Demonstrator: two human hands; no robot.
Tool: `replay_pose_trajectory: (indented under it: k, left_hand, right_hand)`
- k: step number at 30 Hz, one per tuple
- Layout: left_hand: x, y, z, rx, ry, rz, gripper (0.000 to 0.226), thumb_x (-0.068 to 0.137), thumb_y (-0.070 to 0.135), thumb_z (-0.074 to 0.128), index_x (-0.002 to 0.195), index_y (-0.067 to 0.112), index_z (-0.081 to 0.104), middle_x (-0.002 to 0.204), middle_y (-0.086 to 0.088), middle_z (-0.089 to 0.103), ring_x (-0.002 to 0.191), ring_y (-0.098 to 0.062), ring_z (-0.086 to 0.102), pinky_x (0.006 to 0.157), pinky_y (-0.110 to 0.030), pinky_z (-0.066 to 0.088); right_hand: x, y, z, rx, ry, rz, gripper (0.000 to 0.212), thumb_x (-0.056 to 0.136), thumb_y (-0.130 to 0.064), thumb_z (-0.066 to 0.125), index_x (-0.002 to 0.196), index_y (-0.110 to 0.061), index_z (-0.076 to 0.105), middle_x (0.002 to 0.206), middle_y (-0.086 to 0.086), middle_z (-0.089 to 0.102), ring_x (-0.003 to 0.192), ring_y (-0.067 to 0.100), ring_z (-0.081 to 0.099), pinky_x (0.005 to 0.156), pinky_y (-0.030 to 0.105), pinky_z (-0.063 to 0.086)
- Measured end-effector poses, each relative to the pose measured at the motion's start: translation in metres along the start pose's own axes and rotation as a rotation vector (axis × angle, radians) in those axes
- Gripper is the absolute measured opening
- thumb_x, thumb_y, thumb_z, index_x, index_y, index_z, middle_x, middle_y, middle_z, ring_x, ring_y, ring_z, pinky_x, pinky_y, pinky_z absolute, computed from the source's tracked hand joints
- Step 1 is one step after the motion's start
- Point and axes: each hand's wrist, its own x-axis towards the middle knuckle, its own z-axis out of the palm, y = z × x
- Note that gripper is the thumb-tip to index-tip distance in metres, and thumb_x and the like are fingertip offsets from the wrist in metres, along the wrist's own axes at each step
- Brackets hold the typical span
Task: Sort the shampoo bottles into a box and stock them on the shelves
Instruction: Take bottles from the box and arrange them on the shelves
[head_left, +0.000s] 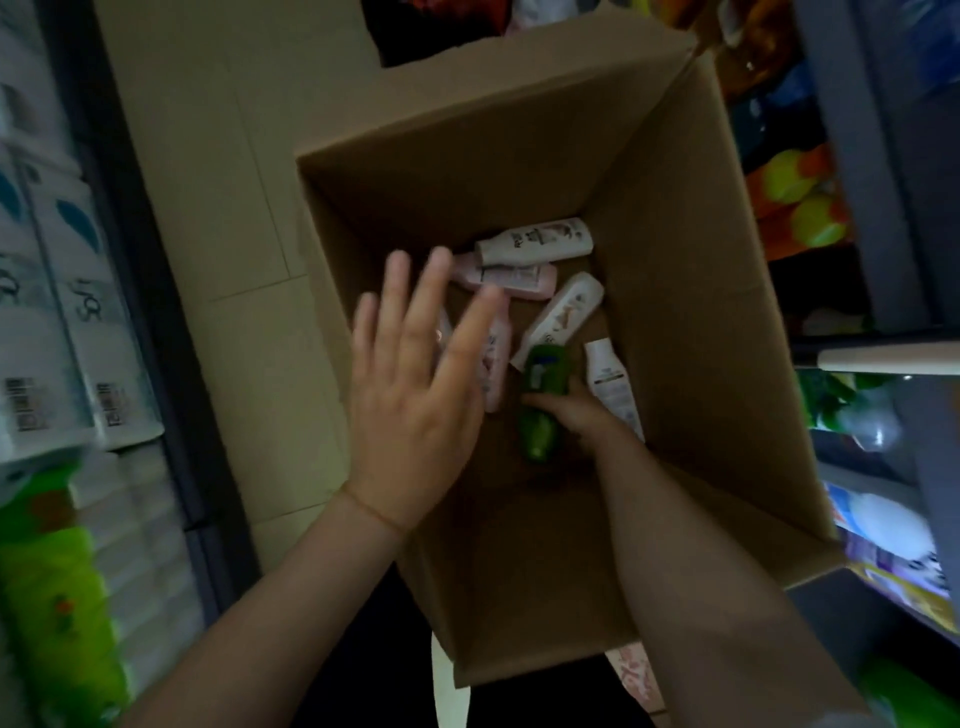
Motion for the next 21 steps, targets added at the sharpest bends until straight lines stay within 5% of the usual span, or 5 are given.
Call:
replay_pose_trajectory:
  k: [5, 9, 13, 16, 21]
  left_hand:
    - [0.034, -0.011, 0.005, 0.062, -0.63, 0.116, 0.088, 0.088, 0.03, 0.067, 0.158, 0.025, 0.015, 0.167, -0.011, 0.002, 0.153, -0.032, -0.004, 0.122, -0.047, 0.011]
    - [0.068, -0.023, 0.013, 0.086, -0.65, 0.286, 0.09, 0.074, 0.047, 0.074, 0.152, 0.026, 0.034, 0.159, -0.007, 0.034, 0.151, -0.032, 0.019, 0.121, -0.056, 0.009]
    - [0.086, -0.018, 0.02, 0.06, -0.619, 0.308, 0.054, 0.081, 0.056, 0.062, 0.127, 0.028, 0.059, 0.111, -0.001, 0.068, 0.103, -0.026, 0.066, 0.089, -0.038, 0.045]
    - [0.084, -0.012, 0.026, -0.12, -0.784, 0.014, 0.056, 0.083, 0.065, 0.06, 0.129, 0.034, 0.054, 0.094, 0.006, 0.065, 0.082, -0.016, 0.064, 0.069, -0.032, 0.051]
    - [0.072, -0.006, 0.036, -0.94, -0.804, -0.864, 0.028, 0.084, 0.045, 0.075, 0.102, 0.026, 0.067, 0.099, -0.008, 0.076, 0.087, -0.025, 0.074, 0.083, -0.044, 0.06]
  right_hand:
    - [-0.047, -0.073, -0.008, 0.209, -0.339, 0.029, 0.021, 0.096, -0.036, 0.06, 0.104, -0.018, 0.066, 0.088, 0.003, 0.075, 0.077, 0.016, 0.07, 0.069, 0.029, 0.054]
    - [-0.072, -0.103, -0.009, 0.201, -0.457, -0.015, 0.034, 0.102, -0.039, 0.048, 0.11, -0.008, 0.06, 0.071, 0.007, 0.071, 0.056, 0.016, 0.068, 0.044, 0.024, 0.049]
    - [-0.07, -0.104, -0.013, 0.221, -0.373, 0.004, 0.02, 0.102, -0.03, 0.048, 0.094, -0.019, 0.063, 0.067, -0.002, 0.07, 0.056, 0.011, 0.066, 0.045, 0.021, 0.05]
    - [-0.037, -0.089, -0.012, 0.468, -0.078, -0.084, 0.024, 0.103, -0.027, 0.044, 0.095, -0.015, 0.063, 0.085, 0.006, 0.066, 0.069, 0.018, 0.061, 0.059, 0.027, 0.048]
    - [0.019, -0.016, -0.025, -0.317, 0.607, -0.013, 0.047, 0.095, -0.03, 0.059, 0.136, -0.009, 0.049, 0.137, 0.017, 0.049, 0.126, 0.035, 0.048, 0.099, 0.041, 0.042]
